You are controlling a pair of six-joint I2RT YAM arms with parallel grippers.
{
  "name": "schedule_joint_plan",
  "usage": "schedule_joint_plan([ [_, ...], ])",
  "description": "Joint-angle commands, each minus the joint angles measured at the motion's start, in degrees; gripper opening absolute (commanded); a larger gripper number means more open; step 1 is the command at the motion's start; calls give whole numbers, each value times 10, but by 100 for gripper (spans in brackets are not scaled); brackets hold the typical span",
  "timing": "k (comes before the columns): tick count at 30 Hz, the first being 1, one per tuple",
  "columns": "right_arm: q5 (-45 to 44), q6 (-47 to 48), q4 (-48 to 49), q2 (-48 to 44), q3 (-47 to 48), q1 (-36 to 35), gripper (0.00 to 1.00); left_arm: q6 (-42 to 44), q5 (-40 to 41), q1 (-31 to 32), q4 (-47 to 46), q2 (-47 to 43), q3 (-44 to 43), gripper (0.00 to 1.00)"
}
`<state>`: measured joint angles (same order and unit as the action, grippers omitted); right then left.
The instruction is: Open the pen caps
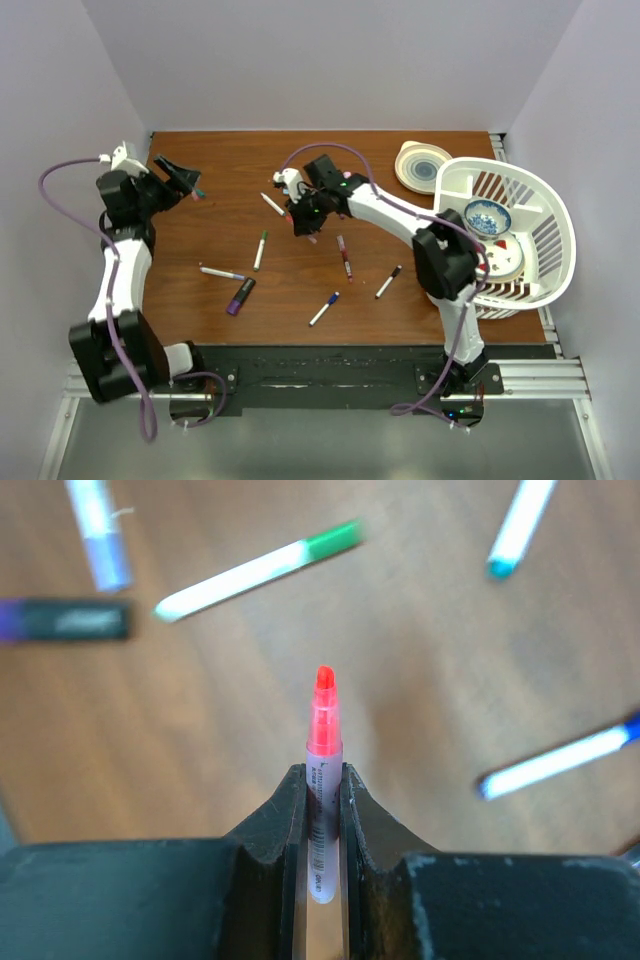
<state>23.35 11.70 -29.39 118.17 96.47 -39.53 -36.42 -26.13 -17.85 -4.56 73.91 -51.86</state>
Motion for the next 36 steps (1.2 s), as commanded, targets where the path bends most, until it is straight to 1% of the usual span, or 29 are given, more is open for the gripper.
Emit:
schedule_joint_plan([
  [1,-113,30,-88,84,150,-23,2,109,-4,26,13,-129,88,92],
  [2,-124,30,-92,103,173,-27,3,121,39,42,33,-167,101,94],
  [3,-133,31,-101,134,222,-32,3,131,62,75,44,-183,108,96],
  [4,-148,31,-105,152,245,-35,4,159,81,90,75,-193,104,96],
  [5,-154,31,-109,165,266,-38,4,171,123,103,107,-211,101,97],
  [6,-161,31,-108,178,301,-44,4,177,144,114,117,-220,102,97],
  [8,-182,31,-101,209,335,-50,5,184,183,113,130,-238,107,99],
  [11,-209,31,-81,246,361,-62,6,186,187,114,130,-243,105,99],
  [14,-219,21,-74,275,406,-65,7,185,191,114,133,-243,100,99],
  [20,-233,17,-38,300,426,-70,10,183,209,114,138,-259,99,99],
  [25,-253,20,-21,316,436,-75,20,182,206,114,137,-262,99,99],
  [27,-261,24,-16,320,439,-77,22,182,202,114,136,-263,100,99],
  [28,-271,29,-13,321,439,-79,24,182,200,114,134,-263,101,99],
  [30,-286,34,-5,321,439,-81,25,182,198,114,135,-264,101,99],
  [31,-294,41,-4,322,438,-81,29,182,197,113,133,-264,102,99],
  [33,-308,46,-1,319,439,-82,31,183,196,114,134,-264,102,99],
  [34,-309,46,-1,317,438,-82,34,184,194,114,133,-264,102,99],
  [36,-311,47,-1,312,439,-82,35,185,190,114,133,-264,102,99],
])
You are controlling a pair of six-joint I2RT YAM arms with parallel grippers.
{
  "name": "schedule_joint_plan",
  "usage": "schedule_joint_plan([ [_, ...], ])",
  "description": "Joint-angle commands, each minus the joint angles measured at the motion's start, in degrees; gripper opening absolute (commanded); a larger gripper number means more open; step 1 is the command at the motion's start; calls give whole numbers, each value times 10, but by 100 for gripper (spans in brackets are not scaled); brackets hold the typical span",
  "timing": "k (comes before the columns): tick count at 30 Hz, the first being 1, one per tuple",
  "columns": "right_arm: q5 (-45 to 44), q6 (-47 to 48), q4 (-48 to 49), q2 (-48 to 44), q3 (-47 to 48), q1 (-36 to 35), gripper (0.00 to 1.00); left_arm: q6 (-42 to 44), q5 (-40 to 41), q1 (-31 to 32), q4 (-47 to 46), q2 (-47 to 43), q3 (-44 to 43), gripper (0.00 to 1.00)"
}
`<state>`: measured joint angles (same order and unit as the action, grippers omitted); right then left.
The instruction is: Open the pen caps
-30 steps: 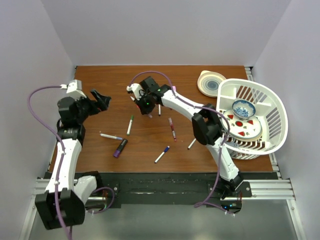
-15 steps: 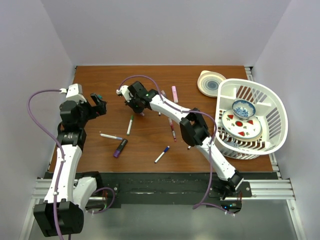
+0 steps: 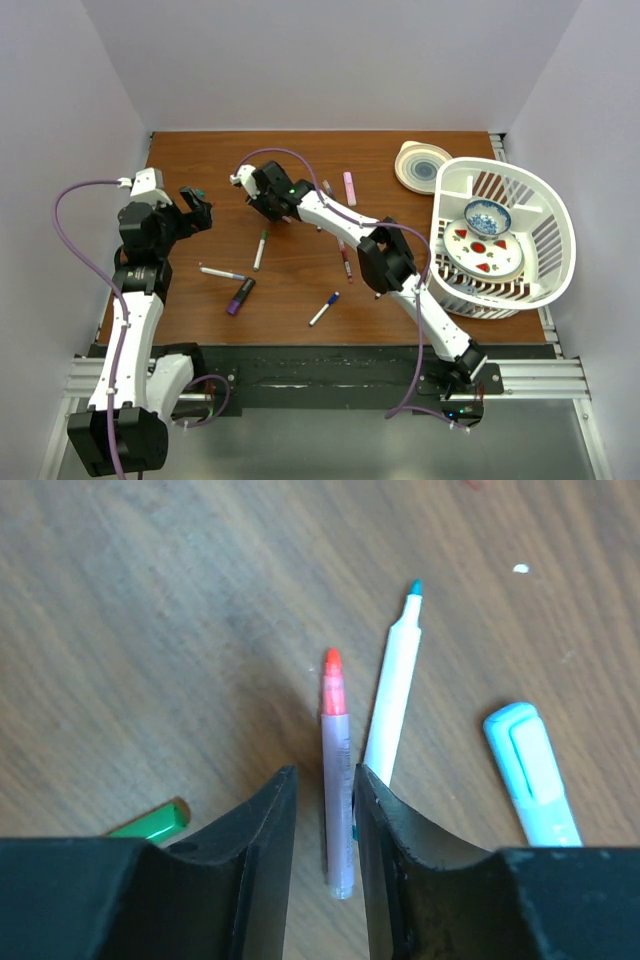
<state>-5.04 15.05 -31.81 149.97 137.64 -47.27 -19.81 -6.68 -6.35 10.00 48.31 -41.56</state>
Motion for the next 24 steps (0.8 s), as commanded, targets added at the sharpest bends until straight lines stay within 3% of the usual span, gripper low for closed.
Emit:
schedule_joint_plan([
  [1,-28,14,23,-13,26,-5,34,20,-6,-1,-13,-8,0,99],
  [8,13,-13,-8,-95,-5,-4,34,8,-57,-1,-31,13,16,100],
  [12,92,-51,-42,-172,-51,6,35,7,-83,-1,-43,28,21,100],
  [15,170,-73,-59,-251,-124,27,37,0,-109,0,-52,43,27,100],
  [19,329,-43,-35,-384,-318,46,40,-8,-155,14,-41,99,16,93],
  [24,379,16,9,-547,-496,48,43,-20,-164,77,15,194,-19,81],
])
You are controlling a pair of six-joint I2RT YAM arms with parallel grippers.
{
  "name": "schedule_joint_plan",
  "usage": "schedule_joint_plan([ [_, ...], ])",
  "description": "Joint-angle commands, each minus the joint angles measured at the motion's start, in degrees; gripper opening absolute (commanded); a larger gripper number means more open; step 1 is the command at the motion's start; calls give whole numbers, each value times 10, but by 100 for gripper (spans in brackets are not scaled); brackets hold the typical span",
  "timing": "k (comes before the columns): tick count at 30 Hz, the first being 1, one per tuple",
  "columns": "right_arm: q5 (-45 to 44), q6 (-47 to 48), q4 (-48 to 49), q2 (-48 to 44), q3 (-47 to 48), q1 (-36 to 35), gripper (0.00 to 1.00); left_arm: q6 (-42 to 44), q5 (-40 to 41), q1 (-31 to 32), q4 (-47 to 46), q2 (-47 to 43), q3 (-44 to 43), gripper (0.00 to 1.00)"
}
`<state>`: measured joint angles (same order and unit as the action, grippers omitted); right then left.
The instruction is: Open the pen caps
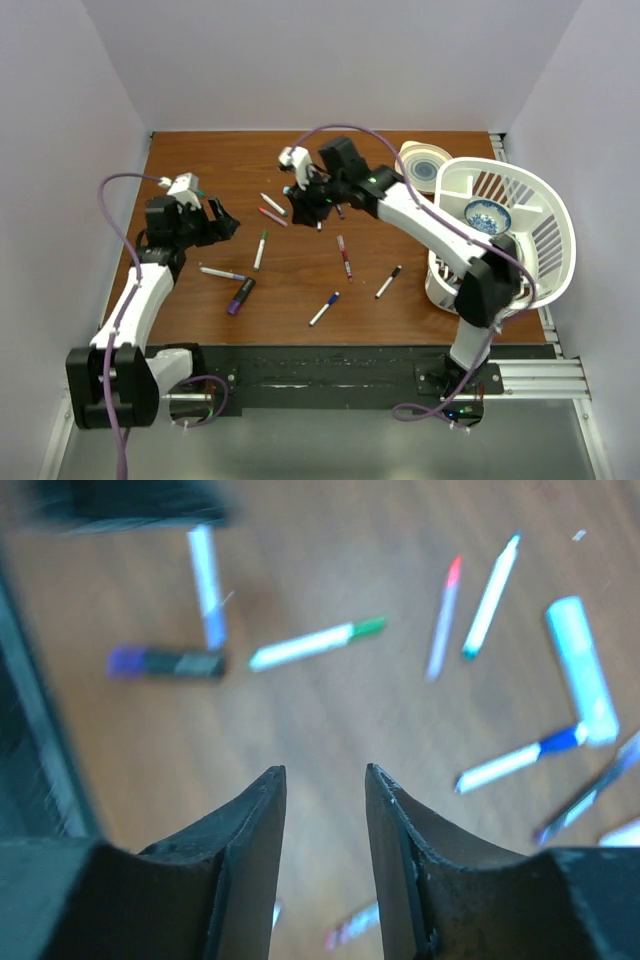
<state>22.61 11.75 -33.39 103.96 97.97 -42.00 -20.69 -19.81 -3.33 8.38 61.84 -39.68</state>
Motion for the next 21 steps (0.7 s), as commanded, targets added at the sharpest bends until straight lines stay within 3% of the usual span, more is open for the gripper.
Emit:
schedule_joint_plan([
  [1,103,60,35,-134,-151,-4,46,-12,-10,61,42,87,-53,79],
  [3,117,61,75,-176,-199,4,46,-9,20,100,71,113,-68,76],
  [7,177,33,124,-221,-284,56,45,13,159,175,125,185,-130,71],
  [13,231,2,168,-237,-324,89,45,43,272,243,200,325,-258,63],
  [14,235,0,173,-237,-327,90,45,51,282,246,210,343,-276,58],
  [18,248,-7,176,-234,-331,90,45,71,308,253,269,446,-369,51],
  [21,253,-7,172,-233,-331,90,45,78,332,253,295,477,-423,47],
])
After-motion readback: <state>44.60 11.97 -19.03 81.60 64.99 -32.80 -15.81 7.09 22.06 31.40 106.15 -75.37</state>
